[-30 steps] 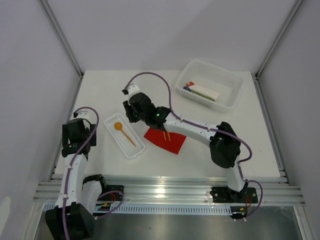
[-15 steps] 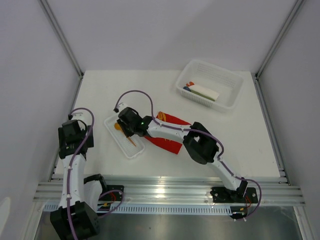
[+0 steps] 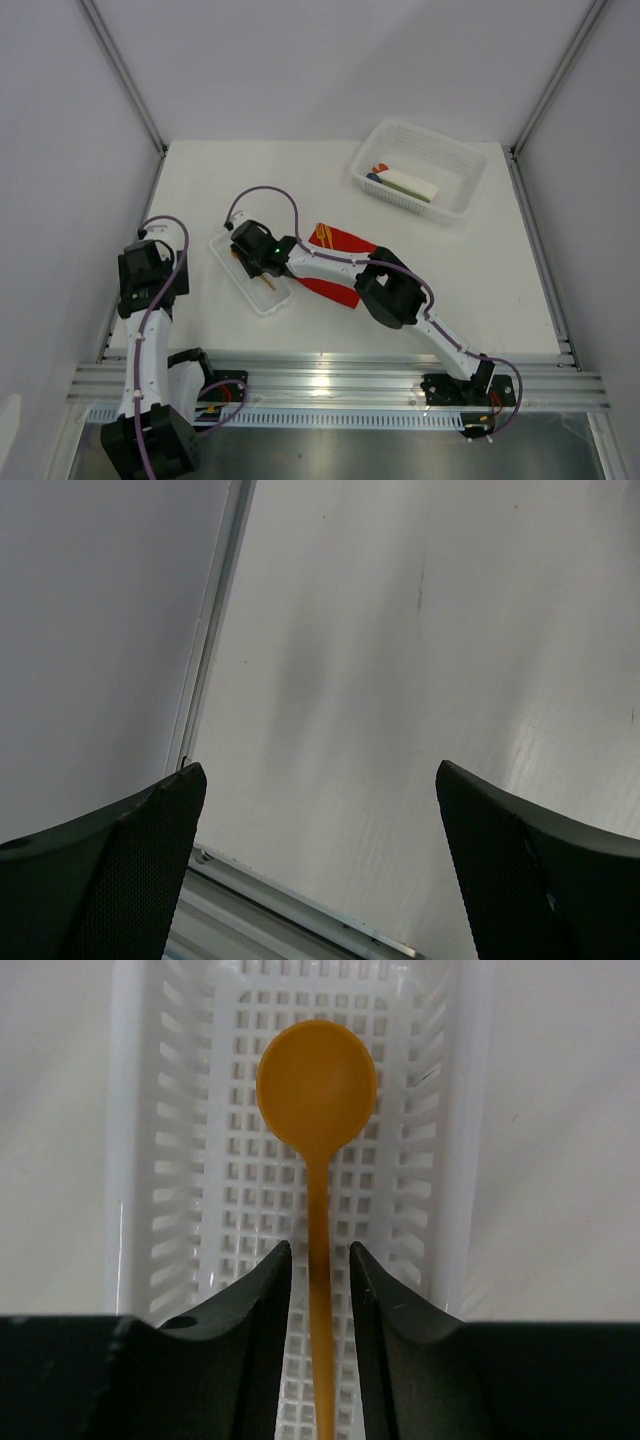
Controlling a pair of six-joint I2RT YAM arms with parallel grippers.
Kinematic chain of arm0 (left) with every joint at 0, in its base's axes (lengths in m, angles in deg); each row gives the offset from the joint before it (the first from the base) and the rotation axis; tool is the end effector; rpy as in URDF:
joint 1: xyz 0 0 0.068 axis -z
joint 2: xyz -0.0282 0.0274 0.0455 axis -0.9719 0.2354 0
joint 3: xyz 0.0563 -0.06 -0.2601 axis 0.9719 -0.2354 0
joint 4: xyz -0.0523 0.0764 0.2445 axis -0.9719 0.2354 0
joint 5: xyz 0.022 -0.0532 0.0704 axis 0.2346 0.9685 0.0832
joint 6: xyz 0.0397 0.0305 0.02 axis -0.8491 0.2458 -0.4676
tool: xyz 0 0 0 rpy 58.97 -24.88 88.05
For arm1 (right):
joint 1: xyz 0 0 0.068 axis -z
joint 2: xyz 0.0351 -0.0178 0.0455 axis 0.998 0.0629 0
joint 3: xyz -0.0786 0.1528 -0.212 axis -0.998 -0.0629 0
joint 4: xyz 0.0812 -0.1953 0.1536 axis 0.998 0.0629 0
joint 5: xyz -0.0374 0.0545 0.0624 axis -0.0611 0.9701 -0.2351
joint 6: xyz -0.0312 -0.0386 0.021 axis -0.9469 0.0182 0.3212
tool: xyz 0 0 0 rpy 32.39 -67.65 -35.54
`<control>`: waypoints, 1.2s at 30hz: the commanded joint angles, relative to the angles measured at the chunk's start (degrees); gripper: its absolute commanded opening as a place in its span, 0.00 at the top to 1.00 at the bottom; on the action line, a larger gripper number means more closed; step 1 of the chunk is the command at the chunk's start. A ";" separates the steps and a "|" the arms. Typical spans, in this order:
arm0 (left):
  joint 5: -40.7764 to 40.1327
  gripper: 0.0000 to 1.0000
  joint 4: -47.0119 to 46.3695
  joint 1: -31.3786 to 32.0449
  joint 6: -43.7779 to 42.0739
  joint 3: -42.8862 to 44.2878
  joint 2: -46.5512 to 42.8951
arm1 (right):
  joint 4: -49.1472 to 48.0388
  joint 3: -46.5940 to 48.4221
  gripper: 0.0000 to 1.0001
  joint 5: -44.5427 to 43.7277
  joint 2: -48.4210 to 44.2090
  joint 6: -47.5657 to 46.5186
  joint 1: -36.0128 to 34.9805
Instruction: Place the utensils on the paper napkin and roll it up
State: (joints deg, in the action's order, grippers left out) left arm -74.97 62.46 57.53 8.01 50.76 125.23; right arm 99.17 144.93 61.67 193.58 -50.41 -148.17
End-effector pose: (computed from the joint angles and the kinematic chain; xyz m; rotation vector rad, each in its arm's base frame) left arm 0.1548 0.0612 0.2332 -0.1969 2.3412 0.5581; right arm 0.2643 0.4806 0.1578 -0.9128 2.1952 0.4582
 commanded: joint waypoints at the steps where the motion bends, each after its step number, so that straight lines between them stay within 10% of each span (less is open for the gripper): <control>1: 1.88 0.01 -0.71 -0.66 0.85 0.86 -0.50 | 0.44 2.67 0.66 -1.51 1.67 -0.32 -0.71; 6: 2.49 0.00 -0.54 -0.75 0.94 1.04 -0.23 | 2.11 4.15 0.67 -2.56 3.87 0.21 -1.85; 16: 2.84 0.01 -0.27 -0.66 0.85 1.13 -0.67 | 2.99 5.12 0.99 -3.27 0.45 4.78 -2.91; 26: 3.02 0.01 -0.01 -0.66 0.77 1.30 -1.11 | -3.68 4.60 1.00 -3.00 -13.77 6.80 -2.21; 36: 3.37 0.00 0.34 -0.66 0.59 1.22 -1.38 | -7.21 -22.18 1.00 -9.94 -33.37 8.20 10.07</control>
State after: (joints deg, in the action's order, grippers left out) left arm -72.58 63.07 57.49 8.01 50.76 124.62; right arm 91.21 129.76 57.28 162.85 -43.96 -143.63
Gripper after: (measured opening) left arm 0.994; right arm 0.118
